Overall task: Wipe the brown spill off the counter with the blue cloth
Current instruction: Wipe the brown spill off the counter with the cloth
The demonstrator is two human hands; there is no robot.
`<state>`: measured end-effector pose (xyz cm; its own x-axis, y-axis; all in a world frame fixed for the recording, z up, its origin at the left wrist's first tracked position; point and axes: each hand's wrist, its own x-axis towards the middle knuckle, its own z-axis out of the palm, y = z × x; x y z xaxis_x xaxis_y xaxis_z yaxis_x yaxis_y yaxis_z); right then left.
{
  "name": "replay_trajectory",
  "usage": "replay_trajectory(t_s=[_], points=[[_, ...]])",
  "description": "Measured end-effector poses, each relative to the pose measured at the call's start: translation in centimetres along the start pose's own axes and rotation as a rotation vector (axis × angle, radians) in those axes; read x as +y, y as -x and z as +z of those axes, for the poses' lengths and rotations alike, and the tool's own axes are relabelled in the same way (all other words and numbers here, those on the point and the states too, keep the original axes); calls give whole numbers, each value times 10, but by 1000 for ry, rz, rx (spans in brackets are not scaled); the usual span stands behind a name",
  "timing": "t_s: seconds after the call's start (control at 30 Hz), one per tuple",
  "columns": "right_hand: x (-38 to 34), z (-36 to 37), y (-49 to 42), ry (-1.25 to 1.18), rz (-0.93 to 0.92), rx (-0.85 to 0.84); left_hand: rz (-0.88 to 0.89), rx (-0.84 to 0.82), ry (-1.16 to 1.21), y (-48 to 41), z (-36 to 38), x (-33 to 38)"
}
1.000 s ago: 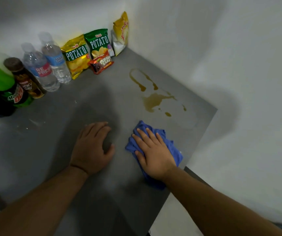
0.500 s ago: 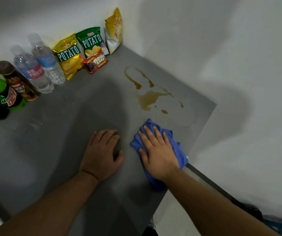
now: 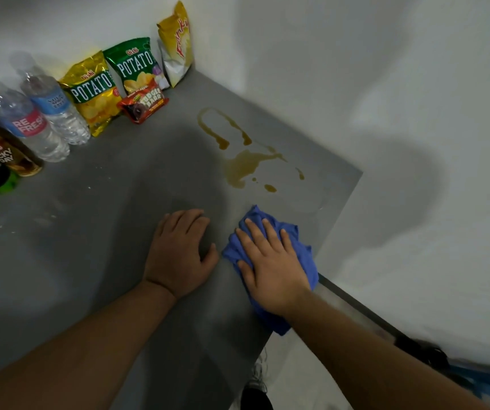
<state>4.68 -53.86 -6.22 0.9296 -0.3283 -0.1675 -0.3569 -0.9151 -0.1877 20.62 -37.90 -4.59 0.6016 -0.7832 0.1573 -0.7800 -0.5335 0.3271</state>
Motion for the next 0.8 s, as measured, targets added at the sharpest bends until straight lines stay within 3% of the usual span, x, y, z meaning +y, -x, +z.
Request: replay_trajectory(t_s=[0.13,0.27,0.4,0.5,0.63,0.8], points=[[44,-4,32,2,-195,-18,0,-8,23,-21,1,12],[73,-21,13,7,14,4,-10,-37,29,-33,9,18],[45,-22,-27,-20,191,34,-50,-64,7,-45,16,22],[35,-16,-15,6,31,12,-76,-57,-18,-47,20,22],[75,-19,21,8,-224,-27,-75,-29,-41,-44,23,21],[107,-38,-11,-13,33,-7,-78,-30,-53,-46,23,24]])
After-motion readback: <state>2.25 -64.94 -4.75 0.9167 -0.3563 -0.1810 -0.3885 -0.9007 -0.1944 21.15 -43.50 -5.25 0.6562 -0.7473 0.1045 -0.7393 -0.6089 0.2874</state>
